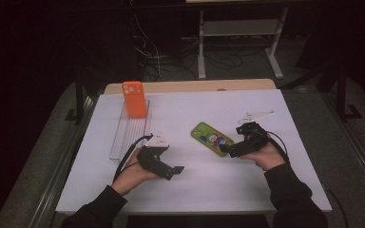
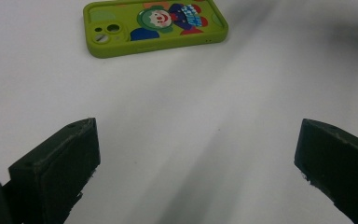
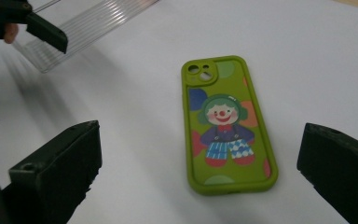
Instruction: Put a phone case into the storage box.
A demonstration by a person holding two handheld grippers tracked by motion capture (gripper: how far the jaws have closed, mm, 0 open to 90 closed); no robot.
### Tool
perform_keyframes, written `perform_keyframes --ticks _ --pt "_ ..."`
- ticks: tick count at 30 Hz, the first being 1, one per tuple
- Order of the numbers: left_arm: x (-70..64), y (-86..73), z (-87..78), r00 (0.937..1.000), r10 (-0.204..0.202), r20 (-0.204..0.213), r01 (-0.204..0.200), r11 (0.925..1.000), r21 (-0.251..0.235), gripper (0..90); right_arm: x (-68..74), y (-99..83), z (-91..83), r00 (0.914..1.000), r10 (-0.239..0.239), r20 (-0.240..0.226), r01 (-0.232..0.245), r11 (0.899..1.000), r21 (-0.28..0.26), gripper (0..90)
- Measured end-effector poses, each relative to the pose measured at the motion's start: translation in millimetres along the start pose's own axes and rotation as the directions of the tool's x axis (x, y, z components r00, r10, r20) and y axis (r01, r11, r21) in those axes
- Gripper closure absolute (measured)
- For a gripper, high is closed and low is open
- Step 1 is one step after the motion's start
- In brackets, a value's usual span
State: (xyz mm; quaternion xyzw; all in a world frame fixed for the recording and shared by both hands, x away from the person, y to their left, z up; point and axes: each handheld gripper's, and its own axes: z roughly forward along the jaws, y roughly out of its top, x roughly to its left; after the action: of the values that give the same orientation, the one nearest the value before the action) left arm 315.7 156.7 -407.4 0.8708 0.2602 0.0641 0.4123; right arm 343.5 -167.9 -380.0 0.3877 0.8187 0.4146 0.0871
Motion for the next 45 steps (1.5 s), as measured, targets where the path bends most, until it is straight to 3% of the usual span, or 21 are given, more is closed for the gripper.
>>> perform_keyframes --ticks 7,13,17,26,34,37,45 --pt "-0.8 -0.1 0.4 0.9999 -0.013 0.003 0.013 0.9999 -0.008 0.0 -4.9 13.7 19.8 0.9996 -0.019 0.019 0.018 0.999 0.050 0.0" --pt "-0.8 -0.1 0.1 0.9999 -0.013 0.006 0.013 0.9999 -0.007 0.0 -5.8 22.1 41.1 0.9988 -0.043 0.023 0.040 0.991 0.126 0.0" --pt "-0.8 0.0 -0.3 0.9998 -0.016 0.008 0.016 0.9998 -0.008 0.0 -8.2 23.3 57.8 0.9963 -0.075 0.043 0.065 0.981 0.184 0.0" --pt "-0.6 0.2 -0.5 0.9998 -0.016 0.008 0.016 0.9999 -0.002 0.0 -18.0 17.2 89.4 0.9956 -0.084 0.042 0.067 0.950 0.305 0.0" --pt "-0.4 0.3 -0.5 0.9998 -0.018 0.009 0.018 0.9998 -0.004 0.0 -21.1 12.4 101.4 0.9934 -0.105 0.045 0.082 0.932 0.354 7.2" --pt "-0.3 0.3 -0.5 0.9998 -0.017 0.009 0.017 0.9999 -0.003 0.0 -19.7 11.8 102.0 0.9893 -0.134 0.059 0.103 0.926 0.363 9.5" --pt "-0.7 0.1 0.3 0.9998 -0.017 0.007 0.017 0.9998 -0.006 0.0 -19.4 12.2 100.6 0.9888 -0.140 0.052 0.111 0.923 0.369 14.7"
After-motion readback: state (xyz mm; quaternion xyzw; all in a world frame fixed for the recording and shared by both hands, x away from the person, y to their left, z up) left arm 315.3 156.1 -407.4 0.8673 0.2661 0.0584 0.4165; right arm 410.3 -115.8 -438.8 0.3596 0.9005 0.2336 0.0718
